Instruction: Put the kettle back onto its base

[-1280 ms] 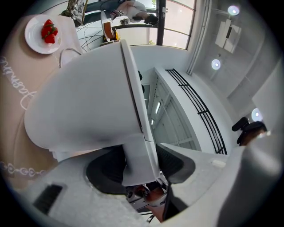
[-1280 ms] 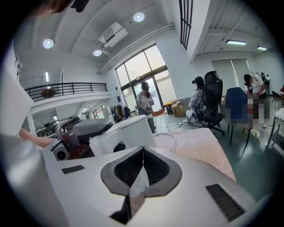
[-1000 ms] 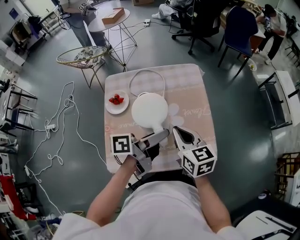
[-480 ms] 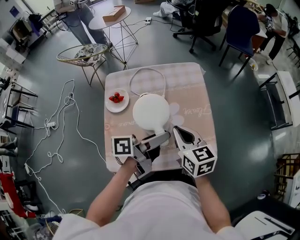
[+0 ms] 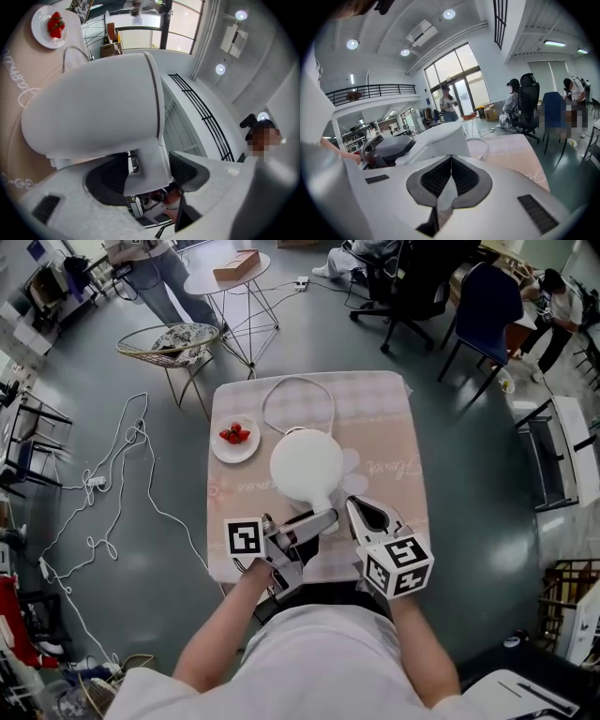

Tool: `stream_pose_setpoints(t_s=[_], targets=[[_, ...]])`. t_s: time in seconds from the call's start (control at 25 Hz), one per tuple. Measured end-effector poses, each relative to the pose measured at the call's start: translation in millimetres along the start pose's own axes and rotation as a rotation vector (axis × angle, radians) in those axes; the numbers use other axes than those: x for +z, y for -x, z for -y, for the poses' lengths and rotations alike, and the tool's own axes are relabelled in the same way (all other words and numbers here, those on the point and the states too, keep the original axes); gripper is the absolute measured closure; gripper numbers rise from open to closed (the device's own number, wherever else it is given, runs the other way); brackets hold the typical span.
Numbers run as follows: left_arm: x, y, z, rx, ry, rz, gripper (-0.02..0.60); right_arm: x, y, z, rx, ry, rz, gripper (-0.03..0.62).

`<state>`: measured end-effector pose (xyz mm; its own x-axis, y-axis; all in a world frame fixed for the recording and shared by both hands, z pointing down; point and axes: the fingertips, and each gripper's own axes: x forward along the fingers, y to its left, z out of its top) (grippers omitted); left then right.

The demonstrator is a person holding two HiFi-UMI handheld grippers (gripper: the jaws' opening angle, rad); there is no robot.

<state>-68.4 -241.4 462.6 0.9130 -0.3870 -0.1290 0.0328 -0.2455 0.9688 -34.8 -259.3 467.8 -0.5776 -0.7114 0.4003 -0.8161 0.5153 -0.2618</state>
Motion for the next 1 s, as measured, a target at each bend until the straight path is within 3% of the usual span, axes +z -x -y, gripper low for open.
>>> stream_pose_setpoints(t_s=[0.24,0.48,0.6,0.8,1.0], targets=[[1.2,9.7,1.9,-0.024,-0.003,0.02,0.313,-0.2,1.1,-2.6,0.0,0.019,-0.02,0.589],[10.0,38.2,1.2,0.044,-0.062,0.099,0.314,1.6,1.1,-7.7,0.001,0.031,-0.026,0.589],[21.9,50.8,3.9,0.132,-0.151,0.136,0.322,6.5,0.4,-11.5,0.0,0.033,-0.015,0.589],[24.1,58.6,2.6,0.342,-0.363,0.12,0.409,13.6,4.1,-19.7,0.039,0.054,0.008,0.589],[15.4,55.9,11.3,0.444,-0.443,0.136,0.42,20.5,14.1,-27.8,0.101,0.08,0.026,0.589]])
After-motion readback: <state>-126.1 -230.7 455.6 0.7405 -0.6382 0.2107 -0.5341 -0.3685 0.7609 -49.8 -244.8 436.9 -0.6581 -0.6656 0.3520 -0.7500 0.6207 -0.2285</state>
